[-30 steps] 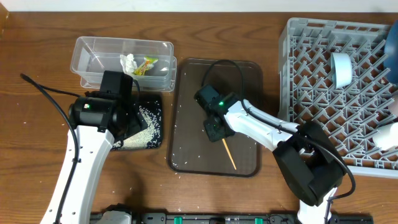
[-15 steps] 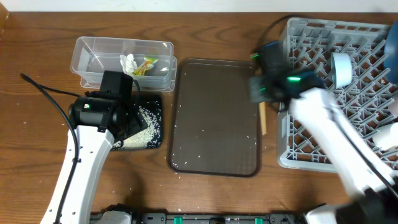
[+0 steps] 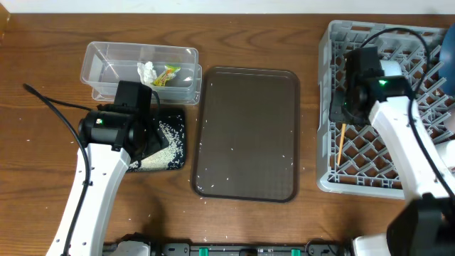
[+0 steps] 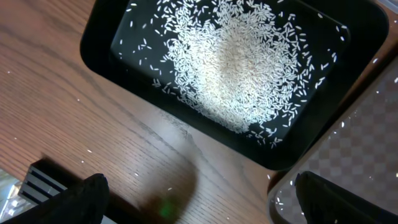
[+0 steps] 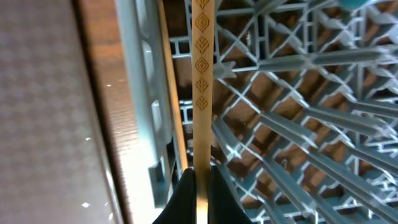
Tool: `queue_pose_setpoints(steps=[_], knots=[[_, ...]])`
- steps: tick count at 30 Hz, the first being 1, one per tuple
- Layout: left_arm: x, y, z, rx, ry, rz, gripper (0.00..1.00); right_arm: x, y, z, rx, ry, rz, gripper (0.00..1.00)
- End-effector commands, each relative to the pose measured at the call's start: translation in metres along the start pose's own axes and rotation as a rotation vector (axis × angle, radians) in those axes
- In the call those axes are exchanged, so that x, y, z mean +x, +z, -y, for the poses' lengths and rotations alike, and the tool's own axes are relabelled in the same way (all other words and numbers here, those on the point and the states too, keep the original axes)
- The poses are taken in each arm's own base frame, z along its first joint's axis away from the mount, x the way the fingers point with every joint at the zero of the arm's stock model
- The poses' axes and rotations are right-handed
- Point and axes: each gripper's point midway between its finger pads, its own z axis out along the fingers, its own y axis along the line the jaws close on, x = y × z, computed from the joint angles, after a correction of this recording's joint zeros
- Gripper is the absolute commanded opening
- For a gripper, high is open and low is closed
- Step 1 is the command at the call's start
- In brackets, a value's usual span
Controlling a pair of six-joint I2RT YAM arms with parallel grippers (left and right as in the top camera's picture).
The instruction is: Sort waste into correct bins and load items into the dishwasher rack
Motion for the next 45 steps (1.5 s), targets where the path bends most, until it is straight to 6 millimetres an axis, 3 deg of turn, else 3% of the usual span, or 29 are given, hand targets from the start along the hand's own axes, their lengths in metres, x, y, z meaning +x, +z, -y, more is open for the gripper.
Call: queue_pose_setpoints(steps=[1,6,12,17,20,24,30,33,40,45], knots=[[0.002,0.002,0.001,0.003,-0.008,-0.014,0.98,0.0,0.019,0.0,0.013,-0.04,-0.029,0.01],[0.002,0.002,0.001,0.004,-0.008,-0.014,0.98,-0.009,0.032,-0.005,0.008,-0.079,-0.013,0.03],[0.0,0.002,0.002,0.009,-0.01,-0.007,0.99,-0.012,0.02,-0.008,-0.022,-0.074,0.018,0.09],[-0.006,0.002,0.008,0.032,-0.004,0.016,0.99,-0.021,-0.004,-0.012,-0.103,-0.048,0.084,0.4],[-0.006,0.0,0.028,0.135,0.073,0.004,0.99,-0.025,-0.015,-0.004,-0.135,-0.027,0.109,0.43],[-0.01,-0.01,0.071,0.339,0.237,0.039,0.98,-0.028,-0.027,-0.015,-0.277,-0.067,0.129,0.44],[-0.011,-0.019,0.1,0.415,0.419,0.117,0.98,-0.024,-0.028,-0.017,-0.358,-0.088,0.105,0.79],[-0.001,-0.017,0.094,0.394,0.435,0.076,0.98,-0.007,-0.026,-0.012,-0.345,-0.116,0.04,0.98],[0.038,-0.01,0.061,0.293,0.456,-0.109,0.98,0.036,-0.027,-0.002,-0.323,-0.093,-0.139,0.99],[0.047,-0.021,0.049,0.3,0.455,-0.096,0.98,0.05,-0.034,0.001,-0.324,-0.079,-0.132,0.99]])
